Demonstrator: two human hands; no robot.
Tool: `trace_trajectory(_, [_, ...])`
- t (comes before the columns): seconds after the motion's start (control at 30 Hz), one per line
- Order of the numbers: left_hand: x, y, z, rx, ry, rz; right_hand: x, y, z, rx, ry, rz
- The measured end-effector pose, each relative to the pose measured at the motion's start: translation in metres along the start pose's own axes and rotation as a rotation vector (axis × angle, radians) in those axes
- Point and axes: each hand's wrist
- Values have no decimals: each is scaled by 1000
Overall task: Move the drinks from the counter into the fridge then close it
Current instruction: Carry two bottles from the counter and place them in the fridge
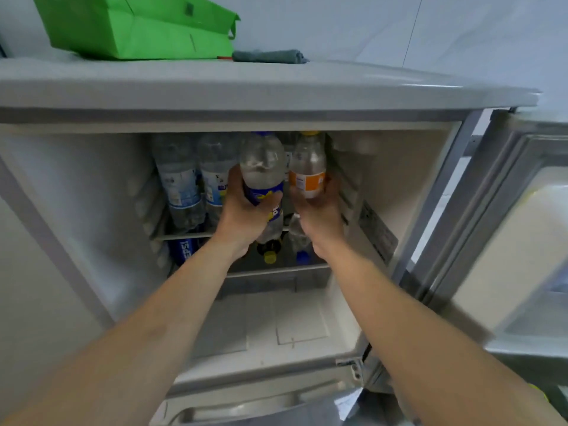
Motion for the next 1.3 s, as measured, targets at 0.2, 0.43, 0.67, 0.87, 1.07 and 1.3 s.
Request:
trace_trajectory(0.2, [18,-18,-27,23,51,-57,-3,15,-29,-19,58,-4])
trace_trajectory(0.43, [17,-32,-36,40,-11,-176,-1,23,-42,39,22,5])
trace_trajectory(0.67, [12,-37,-38,50,-41,-461,-8,33,-37,66,2,319])
trace_trajectory(0.87, [24,-39,-33,22,102,-499,-5,37,-43,143,24,456])
trace_trajectory(1.07, [31,-38,-30,46,93,-462,-3,34,-64,166,-15,479])
trace_trajectory(1.3, [41,-44,-33,-2,149,-429,1,31,-64,97,32,604])
Point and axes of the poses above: each hand's wrist, its own z-axis away from the middle knuckle, its own x-axis out of the palm, y = z × x, and after that the axes turned 12 degrees about -z, right-handed
